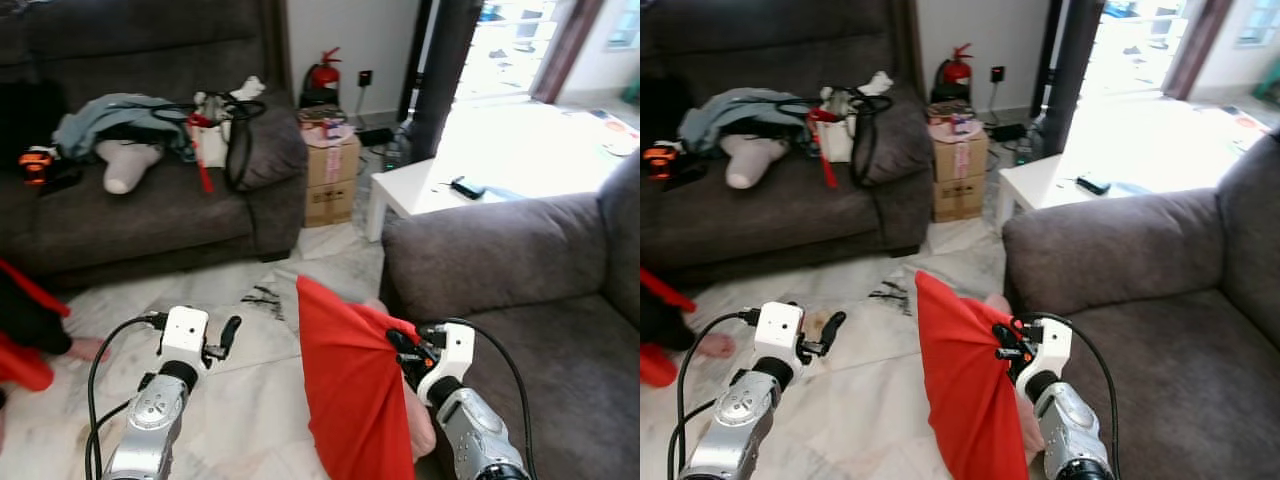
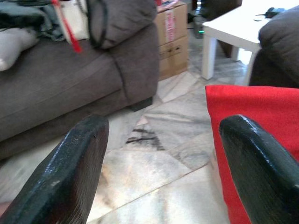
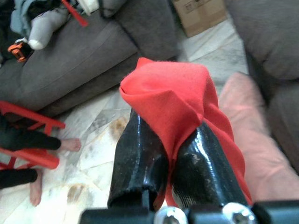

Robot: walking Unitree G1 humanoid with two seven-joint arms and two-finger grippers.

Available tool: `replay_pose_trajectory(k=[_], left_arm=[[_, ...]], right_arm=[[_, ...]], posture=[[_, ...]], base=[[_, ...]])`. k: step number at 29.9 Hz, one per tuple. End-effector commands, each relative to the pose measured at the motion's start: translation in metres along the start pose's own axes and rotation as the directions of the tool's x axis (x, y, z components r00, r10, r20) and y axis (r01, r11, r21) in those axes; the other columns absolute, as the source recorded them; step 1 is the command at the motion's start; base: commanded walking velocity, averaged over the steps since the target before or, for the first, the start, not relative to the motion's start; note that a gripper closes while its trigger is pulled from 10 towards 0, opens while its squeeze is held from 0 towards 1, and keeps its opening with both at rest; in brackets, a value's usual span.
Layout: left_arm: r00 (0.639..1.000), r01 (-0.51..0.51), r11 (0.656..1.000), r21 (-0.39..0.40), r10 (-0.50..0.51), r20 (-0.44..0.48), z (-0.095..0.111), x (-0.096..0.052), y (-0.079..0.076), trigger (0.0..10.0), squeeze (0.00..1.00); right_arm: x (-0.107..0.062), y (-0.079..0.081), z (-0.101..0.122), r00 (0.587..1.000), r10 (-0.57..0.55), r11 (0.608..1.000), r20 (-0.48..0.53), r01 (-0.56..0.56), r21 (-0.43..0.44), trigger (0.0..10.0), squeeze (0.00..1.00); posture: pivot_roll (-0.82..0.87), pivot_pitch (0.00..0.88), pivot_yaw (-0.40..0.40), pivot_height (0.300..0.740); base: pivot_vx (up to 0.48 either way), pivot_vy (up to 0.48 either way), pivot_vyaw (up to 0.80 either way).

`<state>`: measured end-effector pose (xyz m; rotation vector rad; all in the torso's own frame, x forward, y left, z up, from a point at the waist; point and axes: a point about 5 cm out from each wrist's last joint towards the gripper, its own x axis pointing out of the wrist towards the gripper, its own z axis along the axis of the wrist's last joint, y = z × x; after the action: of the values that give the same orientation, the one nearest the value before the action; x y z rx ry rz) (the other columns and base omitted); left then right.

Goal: Move the pillow to the sofa from floor

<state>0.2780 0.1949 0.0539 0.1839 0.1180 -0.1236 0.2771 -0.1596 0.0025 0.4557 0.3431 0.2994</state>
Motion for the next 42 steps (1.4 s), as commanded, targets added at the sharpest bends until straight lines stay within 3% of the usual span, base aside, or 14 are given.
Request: replay_pose_trajectory(k=[1, 11, 25, 42], left_arm=[[1.000, 0.008, 1.000, 0.004, -0.008, 0.000, -0.0002, 0.0008, -0.0001, 10.0, 0.00], [1.000, 0.005, 1.000, -0.005, -0.005, -0.006, -0.0008, 0.0013, -0.0005, 10.0, 0.00], [1.000, -0.010, 1.000, -0.010, 0.010, -0.007, -0.0006, 0.0015, 0.0008, 10.0, 0.00], [1.000, -0.010, 1.000, -0.003, 0.010, -0.004, -0.0007, 0.0019, 0.0008, 10.0, 0.00]], right_arm=[[0.0092, 0.0054, 0.0231, 0.995, 0.037, 0.999, 0.088, -0.033, -0.037, 10.0, 0.00], [0.0095, 0.0056, 0.0226, 0.996, 0.032, 0.999, 0.089, -0.028, -0.036, 10.0, 0.00], [0.0089, 0.0053, 0.0210, 0.996, 0.024, 0.999, 0.089, -0.021, -0.030, 10.0, 0.00], [0.0073, 0.0021, 0.0200, 0.996, 0.011, 0.999, 0.084, -0.009, -0.033, 10.0, 0.00]], posture=[[0.07, 0.000, -0.031, 0.740], [0.07, 0.000, -0.028, 0.740], [0.08, 0.000, -0.028, 0.740], [0.08, 0.000, -0.028, 0.740]], base=[[0.000, 0.000, -0.79], [0.000, 0.000, -0.79], [0.000, 0.260, -0.79], [0.000, 0.000, -0.79]])
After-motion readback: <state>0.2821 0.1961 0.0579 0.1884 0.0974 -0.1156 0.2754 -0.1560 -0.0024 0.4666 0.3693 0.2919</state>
